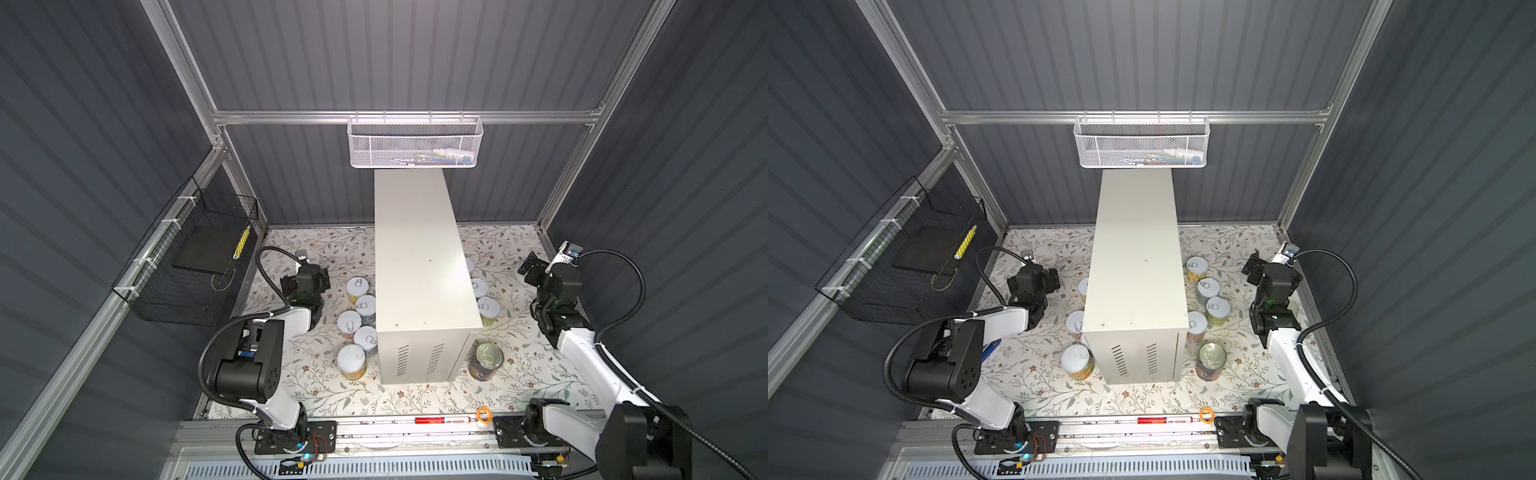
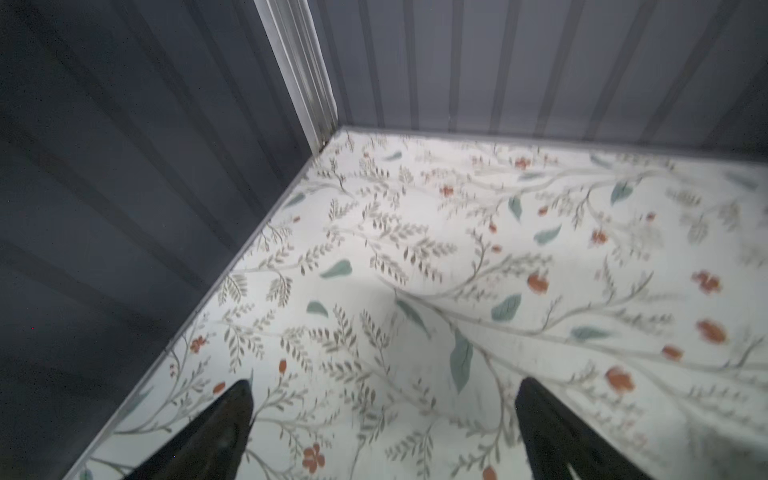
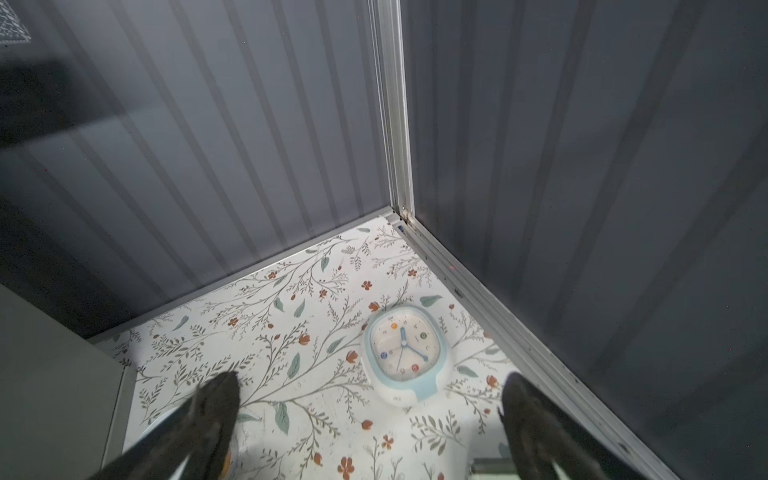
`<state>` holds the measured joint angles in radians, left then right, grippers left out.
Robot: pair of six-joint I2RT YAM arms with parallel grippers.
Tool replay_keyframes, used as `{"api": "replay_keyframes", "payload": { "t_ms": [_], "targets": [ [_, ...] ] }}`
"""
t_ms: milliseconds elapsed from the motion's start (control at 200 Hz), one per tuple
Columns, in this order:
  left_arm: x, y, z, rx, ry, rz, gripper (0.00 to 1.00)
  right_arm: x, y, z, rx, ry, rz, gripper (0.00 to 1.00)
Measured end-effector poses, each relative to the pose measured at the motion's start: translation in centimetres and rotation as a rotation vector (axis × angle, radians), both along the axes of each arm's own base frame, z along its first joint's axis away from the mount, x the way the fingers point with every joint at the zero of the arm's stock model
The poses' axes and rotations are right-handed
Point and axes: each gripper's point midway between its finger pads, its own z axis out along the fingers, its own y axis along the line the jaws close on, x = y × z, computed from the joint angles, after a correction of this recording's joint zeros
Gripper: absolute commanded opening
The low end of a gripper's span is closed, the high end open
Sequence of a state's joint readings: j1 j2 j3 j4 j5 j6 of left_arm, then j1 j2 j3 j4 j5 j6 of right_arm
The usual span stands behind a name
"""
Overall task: Place and organize the canned foods onto the counter
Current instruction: 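Lower the right gripper onto the blue tomato can while the left arm moves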
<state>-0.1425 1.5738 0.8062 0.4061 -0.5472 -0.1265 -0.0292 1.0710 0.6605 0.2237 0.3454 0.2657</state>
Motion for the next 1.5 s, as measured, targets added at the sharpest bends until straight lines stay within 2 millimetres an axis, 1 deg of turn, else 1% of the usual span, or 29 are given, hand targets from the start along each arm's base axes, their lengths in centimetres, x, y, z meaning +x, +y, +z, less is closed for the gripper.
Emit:
{"api": "replay_keyframes", "payload": {
  "t_ms": [75,145,195,240,345,410,455,460,560,640,780,876,966,1071,1181,1256,1371,1501],
  "targets": [
    [0.1,0.0,2.3,-0.036,0.002,0.020,1.00,-1.1,0.6,-1.2,0.041,0.058,0.003,0.99],
    [-0.6,-0.2,3.4,-0.067,0.022,0.019,0.99,-2.3,1.5,-2.2,0.084,0.115,0.014,0.99],
    [-1.6,-0.6,3.5,-0.094,0.050,0.003,1.00,-3.1,2.2,-2.7,0.109,0.143,0.026,0.99],
    [-2.9,-0.9,3.5,-0.119,0.077,-0.011,0.99,-3.9,3.0,-3.1,0.128,0.177,0.039,0.99],
    [-6.1,-2.3,4.1,-0.174,0.120,-0.066,0.99,-5.6,5.7,-3.1,0.144,0.253,0.104,0.99],
    [-7.9,-3.9,4.6,-0.199,0.141,-0.112,0.99,-6.5,7.6,-2.6,0.152,0.283,0.158,0.99],
    [-8.9,-5.4,4.9,-0.220,0.154,-0.153,0.99,-7.3,8.9,-2.2,0.161,0.301,0.197,0.99],
    [-9.2,-5.8,5.0,-0.224,0.158,-0.166,0.99,-7.4,9.1,-2.1,0.162,0.302,0.202,0.99],
    [-11.5,-8.5,4.6,-0.270,0.215,-0.244,0.99,-9.2,11.2,-2.1,0.179,0.344,0.269,0.99],
    [-13.1,-8.8,4.4,-0.303,0.247,-0.255,0.99,-10.7,12.4,-2.9,0.188,0.397,0.309,0.99],
    [-15.2,-8.8,4.9,-0.346,0.267,-0.272,0.99,-13.1,14.2,-4.7,0.190,0.502,0.364,0.99],
    [-15.9,-9.0,4.7,-0.360,0.291,-0.290,0.99,-14.5,15.2,-5.5,0.190,0.555,0.395,0.99],
    [-16.3,-9.3,4.2,-0.373,0.313,-0.303,0.99,-15.7,15.7,-6.3,0.192,0.597,0.410,0.99],
    [-16.6,-9.5,3.5,-0.380,0.336,-0.313,0.99,-17.2,15.7,-7.3,0.206,0.629,0.409,0.99],
    [-16.8,-9.9,2.7,-0.395,0.356,-0.328,0.98,-18.9,15.3,-9.0,0.225,0.665,0.407,0.99],
    [-17.0,-10.2,2.0,-0.407,0.371,-0.336,0.98,-20.1,15.5,-10.2,0.236,0.686,0.422,0.99],
    [-17.2,-10.5,1.5,-0.422,0.384,-0.349,0.98,-21.2,16.3,-11.1,0.247,0.698,0.463,0.99],
    [-17.0,-10.8,1.7,-0.431,0.374,-0.362,0.97,-21.7,17.4,-11.7,0.225,0.718,0.489,0.99]
  ]
}}
